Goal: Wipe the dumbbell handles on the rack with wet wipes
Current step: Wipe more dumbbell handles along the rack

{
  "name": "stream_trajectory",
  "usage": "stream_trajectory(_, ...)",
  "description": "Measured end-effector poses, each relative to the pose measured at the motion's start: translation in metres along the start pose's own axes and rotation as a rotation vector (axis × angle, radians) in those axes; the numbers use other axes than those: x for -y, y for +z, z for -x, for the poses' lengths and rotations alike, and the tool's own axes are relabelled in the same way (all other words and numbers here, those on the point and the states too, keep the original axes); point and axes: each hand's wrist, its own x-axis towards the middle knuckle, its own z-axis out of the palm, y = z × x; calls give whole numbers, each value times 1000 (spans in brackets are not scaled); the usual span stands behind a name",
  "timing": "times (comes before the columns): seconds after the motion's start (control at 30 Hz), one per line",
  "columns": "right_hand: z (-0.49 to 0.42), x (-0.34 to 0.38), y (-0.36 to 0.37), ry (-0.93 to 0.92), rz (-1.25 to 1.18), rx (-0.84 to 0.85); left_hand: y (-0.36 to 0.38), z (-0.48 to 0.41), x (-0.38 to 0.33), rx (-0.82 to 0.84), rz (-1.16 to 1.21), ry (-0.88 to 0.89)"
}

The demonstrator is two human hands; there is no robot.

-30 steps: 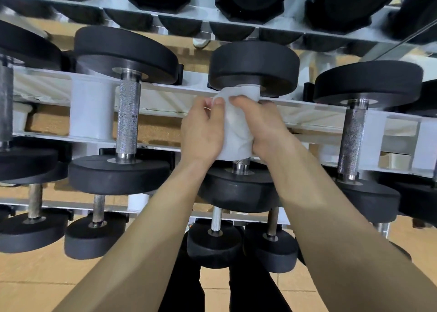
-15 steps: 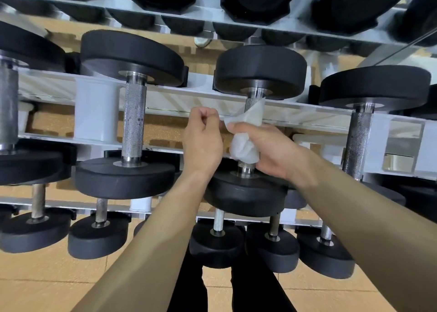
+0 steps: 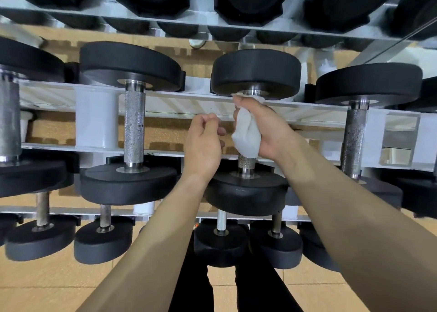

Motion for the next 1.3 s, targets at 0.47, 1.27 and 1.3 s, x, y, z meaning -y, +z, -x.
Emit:
stream_trajectory(0.47,49,-27,-29,-216,1143,181,-6,12,-8,485,-477,0)
stream_trajectory(1.27,77,-15,-43,-746,576,-126,9,13,-18,-59,-59,443)
stream_trajectory(1.3,79,-12,-41,-735,576,-136,10,14,-18,-83,-85,461)
